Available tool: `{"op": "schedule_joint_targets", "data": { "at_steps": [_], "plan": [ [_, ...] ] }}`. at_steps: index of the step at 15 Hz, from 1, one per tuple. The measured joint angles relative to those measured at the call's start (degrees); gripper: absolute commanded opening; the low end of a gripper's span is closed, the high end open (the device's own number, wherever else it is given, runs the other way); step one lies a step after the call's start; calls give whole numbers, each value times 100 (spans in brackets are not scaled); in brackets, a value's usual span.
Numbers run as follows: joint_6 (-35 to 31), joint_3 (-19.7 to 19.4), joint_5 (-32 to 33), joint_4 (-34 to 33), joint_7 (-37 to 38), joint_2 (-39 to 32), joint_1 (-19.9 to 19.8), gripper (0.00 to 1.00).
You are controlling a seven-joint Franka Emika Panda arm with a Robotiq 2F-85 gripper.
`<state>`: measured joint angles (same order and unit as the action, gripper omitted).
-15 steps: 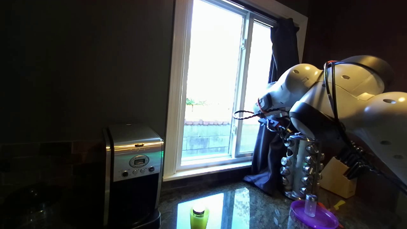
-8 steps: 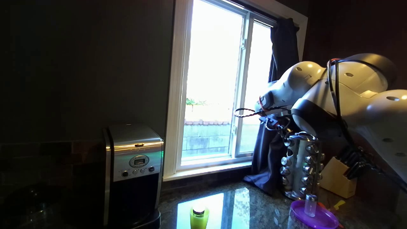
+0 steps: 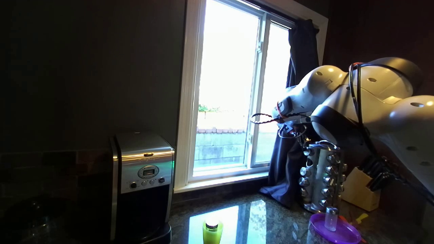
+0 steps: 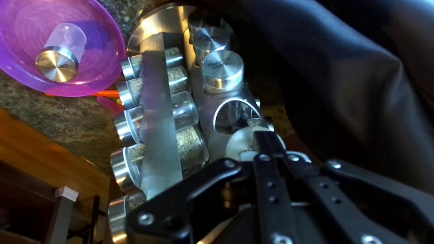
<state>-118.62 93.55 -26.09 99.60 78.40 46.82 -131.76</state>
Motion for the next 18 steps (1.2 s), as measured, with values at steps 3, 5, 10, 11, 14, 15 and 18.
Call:
{"op": "schedule_joint_targets", "data": {
  "at_steps": [3, 5, 10, 11, 14, 15, 18],
  "plan": [
    [0, 65, 0, -78, 157, 0, -99, 0],
    [0, 116, 0, -141, 173, 1, -171, 0],
    [23, 178, 83, -172, -98, 1, -151, 0],
    [55, 177, 102, -171, -175, 1, -134, 0],
    [83, 152, 157, -168, -374, 1, -53, 0],
    [98, 127, 180, -165, -435, -1, -10, 0],
    [410, 31, 357, -160, -658, -8, 140, 27]
  ]
}}
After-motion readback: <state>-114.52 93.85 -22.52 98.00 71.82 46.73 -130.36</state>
